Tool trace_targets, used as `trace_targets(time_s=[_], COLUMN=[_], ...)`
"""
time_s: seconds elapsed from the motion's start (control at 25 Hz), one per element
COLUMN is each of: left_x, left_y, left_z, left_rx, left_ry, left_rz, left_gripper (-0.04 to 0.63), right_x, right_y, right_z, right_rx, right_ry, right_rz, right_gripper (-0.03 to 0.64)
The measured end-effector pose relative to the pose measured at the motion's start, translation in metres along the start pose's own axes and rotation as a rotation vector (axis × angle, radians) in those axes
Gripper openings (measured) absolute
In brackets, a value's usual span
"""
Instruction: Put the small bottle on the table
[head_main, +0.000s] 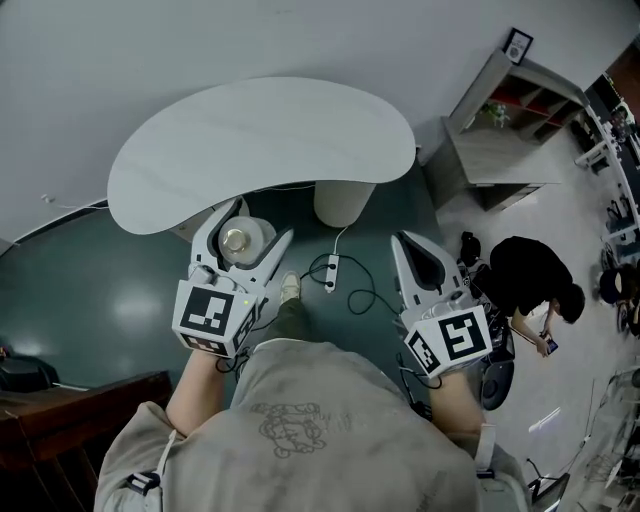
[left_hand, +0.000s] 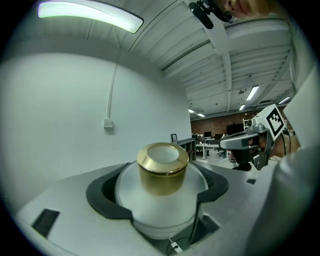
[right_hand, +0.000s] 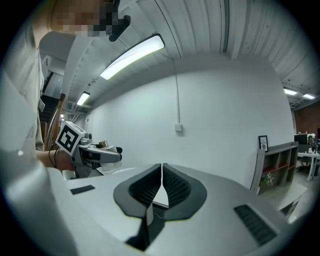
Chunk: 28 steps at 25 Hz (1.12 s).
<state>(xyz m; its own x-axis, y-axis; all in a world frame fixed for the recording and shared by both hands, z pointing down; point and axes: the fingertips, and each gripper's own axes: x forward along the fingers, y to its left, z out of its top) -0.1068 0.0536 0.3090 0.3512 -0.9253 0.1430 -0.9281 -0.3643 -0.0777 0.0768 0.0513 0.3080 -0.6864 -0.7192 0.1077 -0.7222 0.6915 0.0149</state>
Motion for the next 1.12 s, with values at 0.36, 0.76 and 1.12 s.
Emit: trace_targets(time_s=[0.36, 0.76, 1.12], left_x=[0.094, 0.168, 0.196], left_y=[0.077, 0.134, 0.147], left_z=[0.019, 0.022, 0.024], left_rx=[-0.023, 0.047, 0.043], left_ry=[0.033, 0.048, 0.041], left_rz=[-0.103, -0.198, -0.234], left_gripper=[0.345, 0.345, 0.345], right_x=[0.100, 0.183, 0.208], right_y=[-0.044, -0.077, -0.089], right_z=[0.027, 0.037, 0.034], right_rx=[0.024, 0.042, 0.052], right_ry=[0.015, 0.014, 0.040], right_rz=[-0.066, -0.158, -0.180], right_gripper=[0.031, 0.031, 0.031])
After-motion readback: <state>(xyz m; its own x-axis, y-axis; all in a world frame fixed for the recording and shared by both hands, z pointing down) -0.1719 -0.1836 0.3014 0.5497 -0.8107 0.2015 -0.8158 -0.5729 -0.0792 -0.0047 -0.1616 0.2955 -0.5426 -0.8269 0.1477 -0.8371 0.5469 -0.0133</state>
